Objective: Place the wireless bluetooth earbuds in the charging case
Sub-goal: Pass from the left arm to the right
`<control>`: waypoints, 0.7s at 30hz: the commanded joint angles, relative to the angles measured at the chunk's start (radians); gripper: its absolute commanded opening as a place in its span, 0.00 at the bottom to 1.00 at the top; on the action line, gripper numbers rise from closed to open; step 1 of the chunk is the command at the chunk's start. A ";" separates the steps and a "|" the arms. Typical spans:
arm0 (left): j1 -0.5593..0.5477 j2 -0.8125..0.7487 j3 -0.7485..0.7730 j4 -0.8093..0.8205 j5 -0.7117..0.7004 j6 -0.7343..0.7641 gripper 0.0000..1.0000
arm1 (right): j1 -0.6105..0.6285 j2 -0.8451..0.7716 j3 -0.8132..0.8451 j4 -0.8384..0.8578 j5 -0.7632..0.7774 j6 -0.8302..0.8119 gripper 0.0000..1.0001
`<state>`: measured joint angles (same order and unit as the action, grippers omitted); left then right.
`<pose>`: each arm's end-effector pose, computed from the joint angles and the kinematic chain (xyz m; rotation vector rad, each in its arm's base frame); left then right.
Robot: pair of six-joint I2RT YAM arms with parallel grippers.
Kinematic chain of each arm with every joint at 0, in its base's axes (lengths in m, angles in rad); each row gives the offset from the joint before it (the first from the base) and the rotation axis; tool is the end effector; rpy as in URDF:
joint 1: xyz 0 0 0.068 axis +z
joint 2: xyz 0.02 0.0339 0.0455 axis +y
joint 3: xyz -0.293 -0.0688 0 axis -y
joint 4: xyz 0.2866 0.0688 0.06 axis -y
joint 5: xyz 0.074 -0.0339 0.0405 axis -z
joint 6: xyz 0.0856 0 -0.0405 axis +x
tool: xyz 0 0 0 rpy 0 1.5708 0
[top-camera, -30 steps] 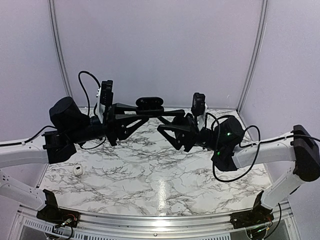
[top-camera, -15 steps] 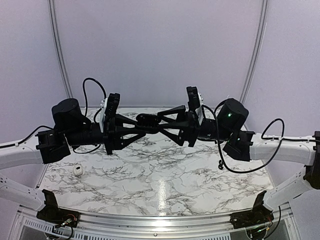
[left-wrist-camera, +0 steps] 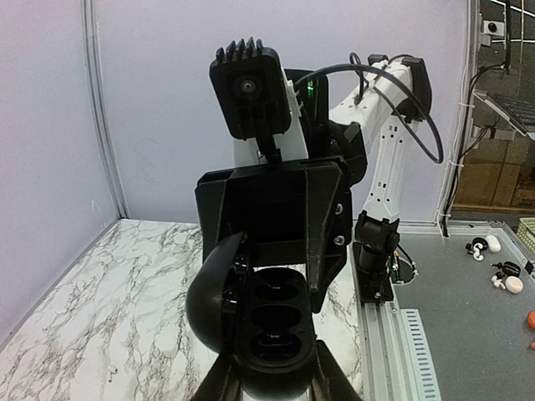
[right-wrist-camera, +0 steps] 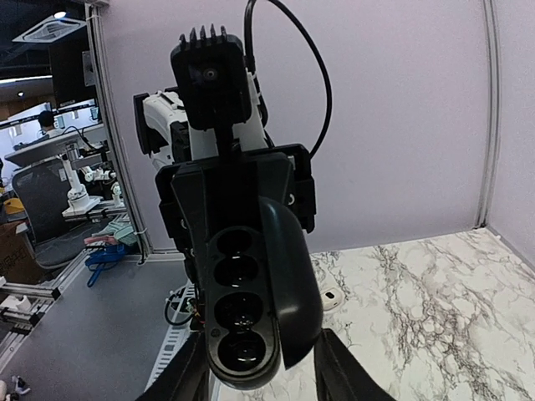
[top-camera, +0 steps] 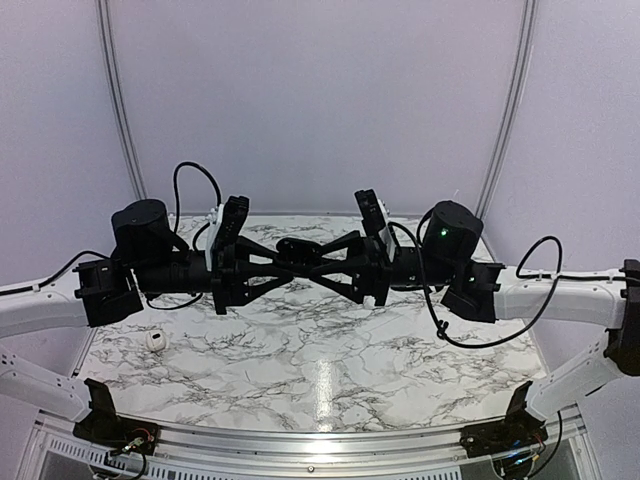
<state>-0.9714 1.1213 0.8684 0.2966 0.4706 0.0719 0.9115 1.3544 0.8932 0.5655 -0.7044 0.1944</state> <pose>0.1571 -0.2988 0.3703 1.1328 1.1751 -1.0609 0.1883 0.3335 0.3403 -1.1273 1.2199 1.3777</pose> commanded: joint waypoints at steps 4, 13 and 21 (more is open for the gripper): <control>0.000 0.008 0.040 -0.010 0.023 0.008 0.10 | -0.003 0.014 0.020 0.007 -0.022 0.011 0.34; 0.000 0.009 0.052 -0.010 0.028 -0.003 0.10 | -0.005 0.021 -0.002 0.054 -0.037 0.032 0.41; 0.000 0.010 0.054 -0.010 0.027 -0.011 0.10 | -0.005 0.025 0.004 0.065 -0.050 0.034 0.29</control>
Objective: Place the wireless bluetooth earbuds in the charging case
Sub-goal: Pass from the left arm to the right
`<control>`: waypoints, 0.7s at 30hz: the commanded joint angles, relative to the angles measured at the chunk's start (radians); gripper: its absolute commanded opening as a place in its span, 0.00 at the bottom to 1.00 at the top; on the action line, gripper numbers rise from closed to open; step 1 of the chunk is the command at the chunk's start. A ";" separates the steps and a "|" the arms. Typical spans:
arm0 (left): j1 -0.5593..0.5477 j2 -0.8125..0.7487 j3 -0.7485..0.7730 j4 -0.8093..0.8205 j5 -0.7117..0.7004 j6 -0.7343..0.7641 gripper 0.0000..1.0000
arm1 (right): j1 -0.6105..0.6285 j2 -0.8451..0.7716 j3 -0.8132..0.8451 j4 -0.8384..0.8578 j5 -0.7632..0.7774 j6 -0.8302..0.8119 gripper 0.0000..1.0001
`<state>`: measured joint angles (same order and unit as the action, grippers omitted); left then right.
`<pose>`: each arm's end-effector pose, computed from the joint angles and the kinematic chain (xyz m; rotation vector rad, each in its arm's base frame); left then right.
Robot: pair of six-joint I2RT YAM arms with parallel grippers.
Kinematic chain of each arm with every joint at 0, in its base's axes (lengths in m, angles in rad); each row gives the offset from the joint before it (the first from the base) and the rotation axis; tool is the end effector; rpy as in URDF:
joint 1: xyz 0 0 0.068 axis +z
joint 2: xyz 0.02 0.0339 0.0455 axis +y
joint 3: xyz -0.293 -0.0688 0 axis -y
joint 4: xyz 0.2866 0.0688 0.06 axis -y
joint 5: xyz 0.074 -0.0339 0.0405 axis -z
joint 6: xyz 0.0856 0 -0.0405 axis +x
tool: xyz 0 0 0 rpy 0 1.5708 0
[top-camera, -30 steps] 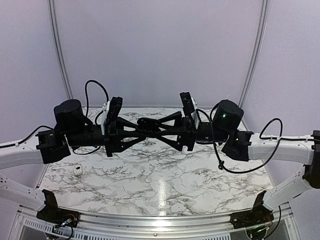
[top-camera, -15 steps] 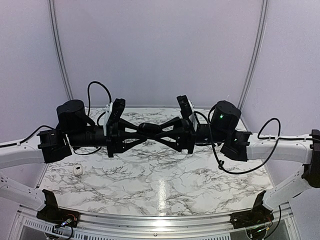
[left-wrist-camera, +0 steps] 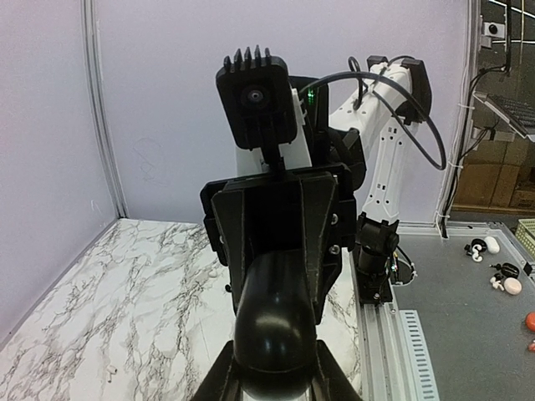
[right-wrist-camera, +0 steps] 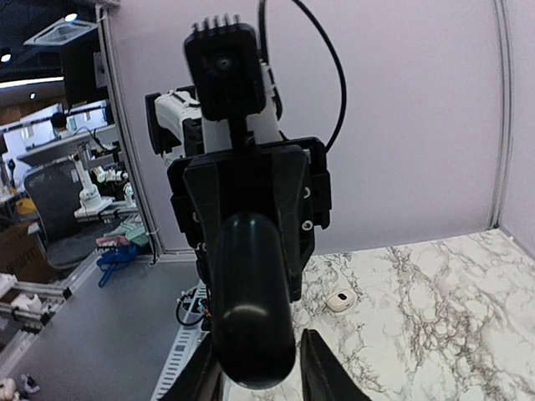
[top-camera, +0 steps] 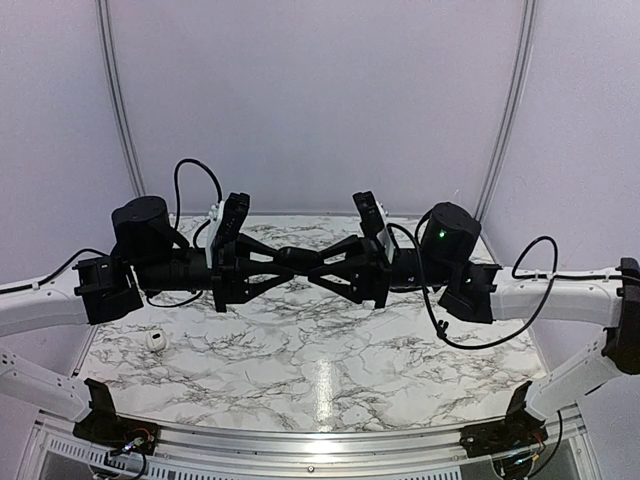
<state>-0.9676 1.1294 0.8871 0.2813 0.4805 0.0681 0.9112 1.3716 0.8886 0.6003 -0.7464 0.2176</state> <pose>0.1587 -0.3002 0.3737 1.1374 1.1794 -1.0680 0.1867 0.3356 0.3367 -1.1492 1.2052 1.4211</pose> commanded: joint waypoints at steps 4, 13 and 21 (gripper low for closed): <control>-0.003 0.014 0.045 0.008 0.018 -0.028 0.19 | -0.005 -0.001 0.003 0.040 -0.013 0.005 0.20; -0.003 0.035 0.040 0.071 0.035 -0.086 0.37 | -0.005 -0.005 -0.027 0.138 -0.005 0.043 0.10; -0.003 0.038 0.030 0.119 0.036 -0.119 0.34 | -0.004 -0.009 -0.041 0.164 0.001 0.049 0.09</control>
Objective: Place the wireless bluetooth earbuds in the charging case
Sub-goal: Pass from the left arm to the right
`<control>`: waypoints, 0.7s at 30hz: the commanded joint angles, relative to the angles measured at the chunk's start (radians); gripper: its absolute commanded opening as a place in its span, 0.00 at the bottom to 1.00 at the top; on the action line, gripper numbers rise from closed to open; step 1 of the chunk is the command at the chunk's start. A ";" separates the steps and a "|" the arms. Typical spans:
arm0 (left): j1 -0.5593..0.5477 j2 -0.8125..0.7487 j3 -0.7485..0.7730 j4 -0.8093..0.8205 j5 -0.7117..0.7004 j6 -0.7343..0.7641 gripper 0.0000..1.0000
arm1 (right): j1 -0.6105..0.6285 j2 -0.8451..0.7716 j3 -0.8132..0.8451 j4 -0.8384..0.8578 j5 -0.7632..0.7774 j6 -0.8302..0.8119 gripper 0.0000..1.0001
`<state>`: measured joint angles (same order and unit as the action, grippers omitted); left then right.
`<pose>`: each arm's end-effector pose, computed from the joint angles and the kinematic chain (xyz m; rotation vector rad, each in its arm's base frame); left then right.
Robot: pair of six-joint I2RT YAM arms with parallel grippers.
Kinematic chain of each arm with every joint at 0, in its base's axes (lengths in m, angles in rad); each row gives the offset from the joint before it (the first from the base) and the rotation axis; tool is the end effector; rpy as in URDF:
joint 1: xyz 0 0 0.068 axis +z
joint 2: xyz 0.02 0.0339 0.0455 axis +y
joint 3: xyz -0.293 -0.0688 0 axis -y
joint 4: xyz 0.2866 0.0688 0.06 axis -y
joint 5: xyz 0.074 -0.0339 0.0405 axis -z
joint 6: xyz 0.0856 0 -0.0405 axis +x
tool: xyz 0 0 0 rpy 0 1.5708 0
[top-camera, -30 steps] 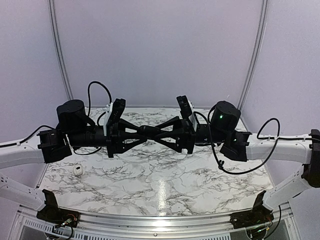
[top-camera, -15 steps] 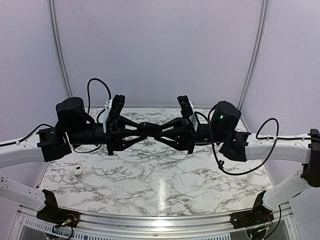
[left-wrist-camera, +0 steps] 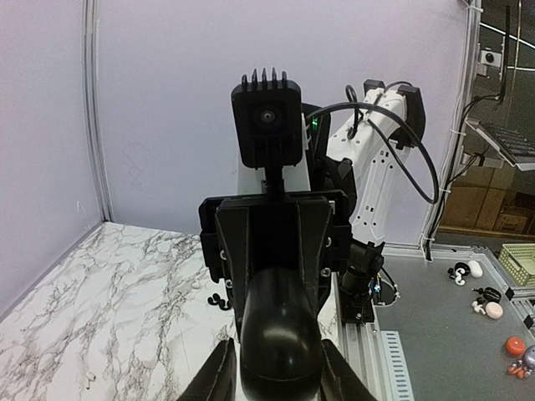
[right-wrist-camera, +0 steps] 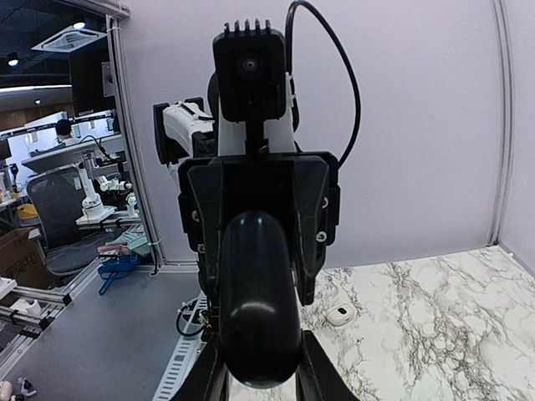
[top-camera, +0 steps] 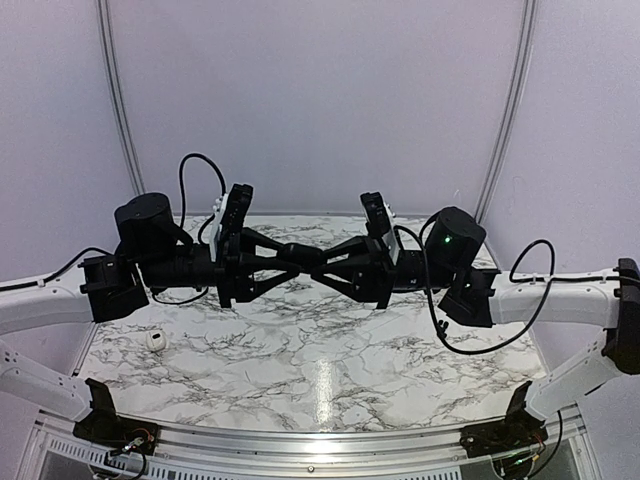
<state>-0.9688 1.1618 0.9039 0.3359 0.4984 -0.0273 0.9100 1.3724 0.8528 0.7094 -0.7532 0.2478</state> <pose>0.1614 -0.3072 0.3789 1.0907 1.1963 -1.1552 0.1838 0.3318 0.3363 -1.1279 1.1457 1.4404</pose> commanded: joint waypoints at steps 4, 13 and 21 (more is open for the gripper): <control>-0.002 0.006 0.009 0.073 0.010 -0.025 0.18 | -0.002 -0.014 -0.010 0.062 0.008 0.016 0.11; 0.001 -0.011 -0.023 0.072 0.010 -0.020 0.24 | -0.014 -0.043 -0.012 0.029 0.020 -0.002 0.16; 0.001 0.002 -0.012 0.074 0.007 -0.027 0.38 | -0.014 -0.029 -0.017 0.081 0.010 0.024 0.11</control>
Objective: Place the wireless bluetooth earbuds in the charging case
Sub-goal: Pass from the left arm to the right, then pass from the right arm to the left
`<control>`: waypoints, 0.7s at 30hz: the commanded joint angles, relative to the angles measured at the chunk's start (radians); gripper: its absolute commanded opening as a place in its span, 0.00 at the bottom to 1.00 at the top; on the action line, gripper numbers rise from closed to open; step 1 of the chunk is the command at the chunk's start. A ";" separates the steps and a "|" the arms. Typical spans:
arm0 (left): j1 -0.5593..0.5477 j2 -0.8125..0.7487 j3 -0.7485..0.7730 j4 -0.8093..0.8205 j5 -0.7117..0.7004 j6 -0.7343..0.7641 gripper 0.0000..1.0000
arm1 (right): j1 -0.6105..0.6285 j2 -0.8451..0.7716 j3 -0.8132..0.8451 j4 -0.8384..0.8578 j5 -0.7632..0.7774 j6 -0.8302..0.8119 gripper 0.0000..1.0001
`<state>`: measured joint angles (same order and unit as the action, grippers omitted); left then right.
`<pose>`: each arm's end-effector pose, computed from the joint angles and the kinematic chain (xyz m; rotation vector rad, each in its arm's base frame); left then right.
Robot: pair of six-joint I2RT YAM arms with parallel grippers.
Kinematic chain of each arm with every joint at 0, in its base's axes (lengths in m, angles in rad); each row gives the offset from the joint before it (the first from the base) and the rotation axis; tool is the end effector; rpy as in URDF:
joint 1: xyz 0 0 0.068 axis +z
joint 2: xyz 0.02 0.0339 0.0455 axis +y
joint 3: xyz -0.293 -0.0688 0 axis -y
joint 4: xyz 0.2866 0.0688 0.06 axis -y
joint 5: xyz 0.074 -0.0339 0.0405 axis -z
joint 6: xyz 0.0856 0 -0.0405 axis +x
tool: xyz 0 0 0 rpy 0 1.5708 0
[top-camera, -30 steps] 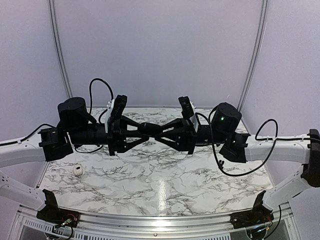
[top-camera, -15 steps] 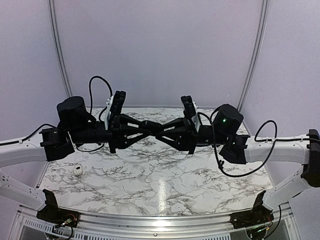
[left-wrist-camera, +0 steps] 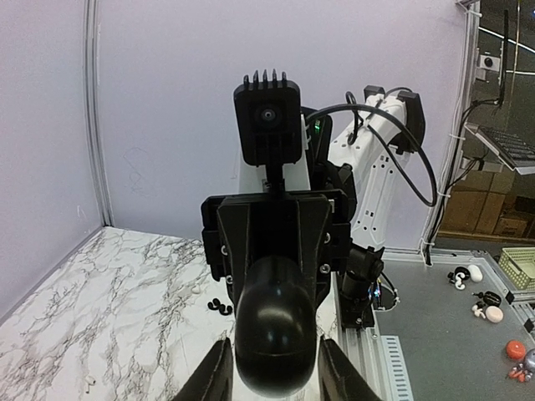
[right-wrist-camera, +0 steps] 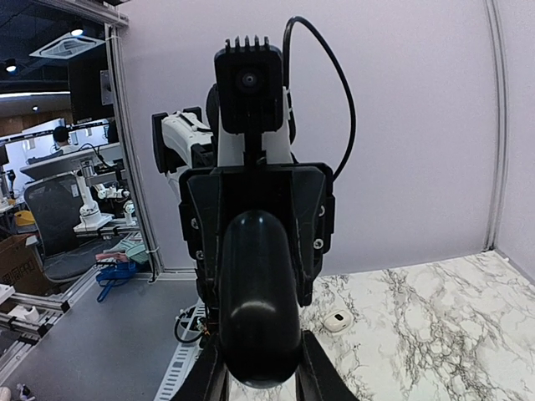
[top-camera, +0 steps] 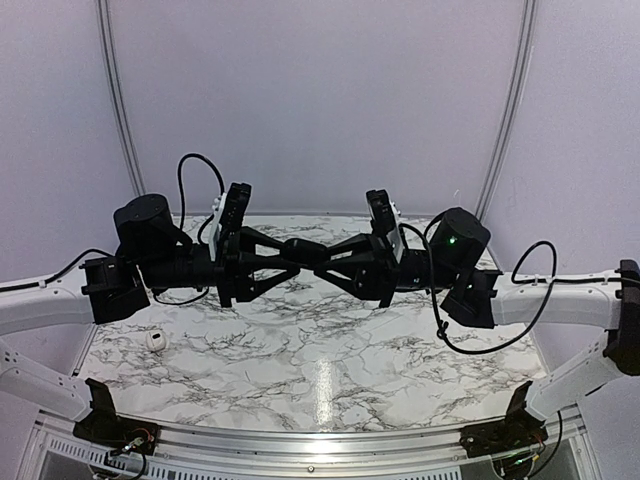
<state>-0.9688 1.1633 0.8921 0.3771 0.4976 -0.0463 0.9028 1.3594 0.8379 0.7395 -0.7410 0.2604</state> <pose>0.1614 -0.3070 0.3793 1.0710 1.1810 -1.1698 0.1843 0.3269 0.3389 -1.1017 1.1319 1.4345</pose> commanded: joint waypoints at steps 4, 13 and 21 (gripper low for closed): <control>0.001 0.003 0.004 0.032 -0.002 -0.003 0.39 | -0.005 -0.013 -0.001 0.043 -0.005 0.011 0.11; 0.001 0.011 0.021 0.037 0.009 -0.009 0.37 | -0.004 -0.006 0.000 0.043 -0.006 0.010 0.11; 0.001 0.015 0.021 0.043 0.004 -0.010 0.39 | -0.003 -0.006 -0.003 0.041 -0.003 0.008 0.10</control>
<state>-0.9688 1.1713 0.8928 0.3828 0.4973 -0.0502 0.9028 1.3594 0.8368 0.7517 -0.7418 0.2615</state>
